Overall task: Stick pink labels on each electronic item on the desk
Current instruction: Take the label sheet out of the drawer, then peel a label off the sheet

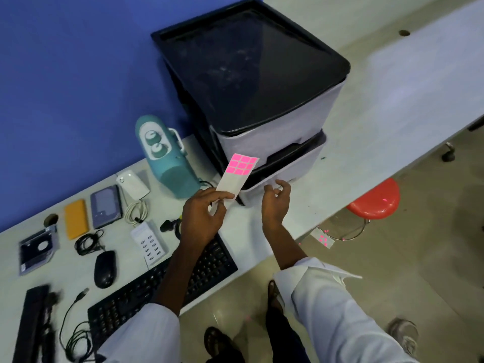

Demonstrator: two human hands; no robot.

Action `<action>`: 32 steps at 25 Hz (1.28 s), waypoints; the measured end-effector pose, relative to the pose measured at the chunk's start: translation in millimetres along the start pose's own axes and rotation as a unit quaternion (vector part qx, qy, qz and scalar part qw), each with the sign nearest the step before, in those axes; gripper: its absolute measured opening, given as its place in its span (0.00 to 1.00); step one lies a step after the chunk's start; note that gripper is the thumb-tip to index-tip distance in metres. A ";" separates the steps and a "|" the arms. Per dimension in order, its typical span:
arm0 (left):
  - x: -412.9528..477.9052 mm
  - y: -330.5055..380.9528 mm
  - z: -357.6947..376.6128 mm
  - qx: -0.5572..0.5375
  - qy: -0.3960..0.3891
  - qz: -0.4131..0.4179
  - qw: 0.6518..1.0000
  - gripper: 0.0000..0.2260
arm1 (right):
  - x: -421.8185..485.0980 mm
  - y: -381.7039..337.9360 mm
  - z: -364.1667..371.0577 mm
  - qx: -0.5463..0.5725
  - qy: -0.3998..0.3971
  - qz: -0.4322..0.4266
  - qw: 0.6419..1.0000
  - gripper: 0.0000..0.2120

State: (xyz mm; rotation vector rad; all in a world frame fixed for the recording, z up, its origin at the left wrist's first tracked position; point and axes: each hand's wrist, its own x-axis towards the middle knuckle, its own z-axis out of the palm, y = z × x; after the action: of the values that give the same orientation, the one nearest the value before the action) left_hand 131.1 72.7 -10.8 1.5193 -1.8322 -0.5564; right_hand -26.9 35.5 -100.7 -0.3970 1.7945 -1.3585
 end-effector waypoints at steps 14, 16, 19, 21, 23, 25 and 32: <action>-57.1 -96.2 -51.9 -0.127 0.069 -0.204 0.968 0.16 | -110.4 37.3 75.4 -0.023 -0.275 0.040 0.960 0.07; -74.1 -113.5 -63.7 -0.128 0.073 -0.244 0.959 0.16 | -133.8 41.6 95.2 -0.048 -0.331 0.032 0.942 0.08; -105.7 -145.0 -82.8 -0.134 0.069 -0.276 0.949 0.16 | -161.3 61.3 122.0 -0.091 -0.346 0.023 0.933 0.03; -127.9 -172.5 -95.8 -0.136 0.053 -0.294 0.945 0.15 | -179.2 78.9 136.7 -0.107 -0.341 0.035 0.933 0.02; -144.8 -195.0 -106.0 -0.139 0.033 -0.303 0.942 0.14 | -194.7 92.9 148.1 -0.125 -0.331 0.029 0.935 0.03; -152.8 -212.8 -117.7 -0.152 0.038 -0.311 0.937 0.13 | -208.8 107.2 159.6 -0.145 -0.329 0.015 0.933 0.04; -145.6 -280.8 -137.3 -0.174 0.090 -0.307 0.931 0.17 | -238.4 149.0 198.9 -0.164 -0.297 0.014 0.941 0.06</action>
State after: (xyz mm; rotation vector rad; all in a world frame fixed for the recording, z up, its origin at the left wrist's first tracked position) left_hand 433.8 163.7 -148.5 1.8067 -1.0253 -0.9380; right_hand 302.7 123.2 -148.7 -0.8572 1.4925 -0.7907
